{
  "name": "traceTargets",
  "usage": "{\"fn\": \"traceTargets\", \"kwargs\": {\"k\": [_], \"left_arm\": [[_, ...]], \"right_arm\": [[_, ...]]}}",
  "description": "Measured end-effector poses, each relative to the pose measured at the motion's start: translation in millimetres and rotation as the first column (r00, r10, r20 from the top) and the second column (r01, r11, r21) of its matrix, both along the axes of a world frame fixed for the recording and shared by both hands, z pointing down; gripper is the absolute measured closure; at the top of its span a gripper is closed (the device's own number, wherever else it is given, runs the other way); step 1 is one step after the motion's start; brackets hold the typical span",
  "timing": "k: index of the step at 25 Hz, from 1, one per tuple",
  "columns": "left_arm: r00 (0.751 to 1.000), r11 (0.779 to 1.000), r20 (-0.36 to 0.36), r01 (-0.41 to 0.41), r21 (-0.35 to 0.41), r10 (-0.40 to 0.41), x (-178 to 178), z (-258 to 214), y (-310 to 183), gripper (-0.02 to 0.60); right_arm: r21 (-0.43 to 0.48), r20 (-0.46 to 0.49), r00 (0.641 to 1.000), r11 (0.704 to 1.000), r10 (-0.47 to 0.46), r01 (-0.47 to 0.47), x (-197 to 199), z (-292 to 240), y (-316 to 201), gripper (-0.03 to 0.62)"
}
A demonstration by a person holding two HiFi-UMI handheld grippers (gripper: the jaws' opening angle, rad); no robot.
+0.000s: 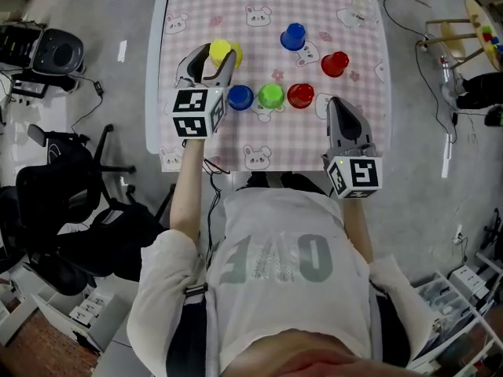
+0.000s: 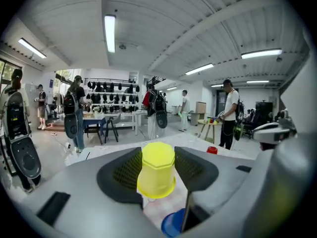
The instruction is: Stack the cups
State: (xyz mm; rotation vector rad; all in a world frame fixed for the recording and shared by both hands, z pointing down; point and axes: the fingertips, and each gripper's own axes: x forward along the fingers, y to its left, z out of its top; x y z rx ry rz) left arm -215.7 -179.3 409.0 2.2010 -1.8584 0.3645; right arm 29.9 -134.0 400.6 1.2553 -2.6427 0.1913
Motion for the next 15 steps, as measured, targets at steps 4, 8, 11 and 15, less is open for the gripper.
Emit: {"fn": "traceTargets", "kwargs": {"k": [4, 8, 11, 15], "left_arm": [[0.997, 0.997, 0.003, -0.071, -0.004, 0.071, 46.1, -12.8, 27.2, 0.354], [0.994, 0.993, 0.031, -0.106, -0.048, 0.108, 75.2, 2.3, 43.4, 0.354], [0.994, 0.991, 0.010, -0.107, -0.084, 0.108, 83.7, 15.6, 49.6, 0.354], [0.994, 0.988, 0.022, -0.105, -0.112, 0.108, 87.8, 27.0, 54.7, 0.354]], "right_arm": [[0.005, 0.014, 1.000, 1.000, -0.026, 0.026, -0.1, -3.6, 4.9, 0.565], [0.011, 0.022, 0.999, 0.999, -0.039, 0.038, 5.8, -6.1, 7.2, 0.565], [0.009, 0.026, 0.999, 0.999, -0.036, 0.036, 11.0, -5.7, 7.1, 0.565], [0.005, 0.027, 0.999, 1.000, -0.028, 0.027, 17.5, -3.5, 7.8, 0.565]]}}
